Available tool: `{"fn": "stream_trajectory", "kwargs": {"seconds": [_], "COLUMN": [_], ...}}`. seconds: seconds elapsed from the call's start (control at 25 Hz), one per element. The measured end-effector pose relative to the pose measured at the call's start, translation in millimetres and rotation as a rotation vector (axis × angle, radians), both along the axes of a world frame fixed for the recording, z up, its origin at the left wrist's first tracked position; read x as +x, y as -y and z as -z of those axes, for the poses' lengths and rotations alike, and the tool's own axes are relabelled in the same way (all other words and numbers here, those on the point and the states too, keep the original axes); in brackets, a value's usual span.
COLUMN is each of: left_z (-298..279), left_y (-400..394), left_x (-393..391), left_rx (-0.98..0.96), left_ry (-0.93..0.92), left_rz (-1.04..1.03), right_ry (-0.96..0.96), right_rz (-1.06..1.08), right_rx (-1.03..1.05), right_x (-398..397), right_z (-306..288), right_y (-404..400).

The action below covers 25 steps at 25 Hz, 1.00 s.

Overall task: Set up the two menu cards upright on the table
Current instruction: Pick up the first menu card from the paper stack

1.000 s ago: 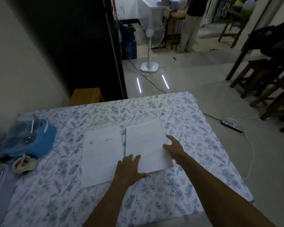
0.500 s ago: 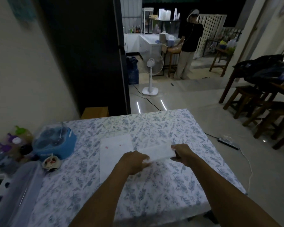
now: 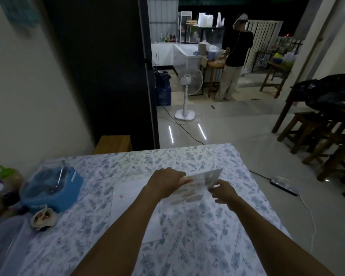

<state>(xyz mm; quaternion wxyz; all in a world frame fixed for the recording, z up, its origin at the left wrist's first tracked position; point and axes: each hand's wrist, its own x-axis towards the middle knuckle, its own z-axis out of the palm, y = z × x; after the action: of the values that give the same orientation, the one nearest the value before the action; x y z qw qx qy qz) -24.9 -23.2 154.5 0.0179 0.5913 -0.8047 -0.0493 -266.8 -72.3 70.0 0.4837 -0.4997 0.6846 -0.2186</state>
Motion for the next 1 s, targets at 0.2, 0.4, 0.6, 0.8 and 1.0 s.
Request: {"fn": "stream_trajectory", "kwargs": {"seconds": [0.2, 0.4, 0.6, 0.8, 1.0], "left_z": [8, 14, 10, -1, -7], "left_y": [68, 84, 78, 55, 18], "left_x": [15, 32, 44, 60, 83], "left_rx": [-0.107, -0.138, -0.155, -0.091, -0.129], "left_ry": [0.085, 0.039, -0.122, -0.174, -0.215], "left_rz": [-0.033, -0.075, -0.127, -0.175, -0.173], "right_ry": [-0.183, -0.218, -0.293, -0.310, -0.335], "right_rz": [-0.259, -0.376, -0.360, -0.254, -0.207], "right_rx": [-0.088, 0.038, 0.104, 0.085, 0.003], "right_x": [9, 15, 27, 43, 66], "right_z": [21, 21, 12, -4, -17], "right_y": [56, 76, 76, 53, 19]}}
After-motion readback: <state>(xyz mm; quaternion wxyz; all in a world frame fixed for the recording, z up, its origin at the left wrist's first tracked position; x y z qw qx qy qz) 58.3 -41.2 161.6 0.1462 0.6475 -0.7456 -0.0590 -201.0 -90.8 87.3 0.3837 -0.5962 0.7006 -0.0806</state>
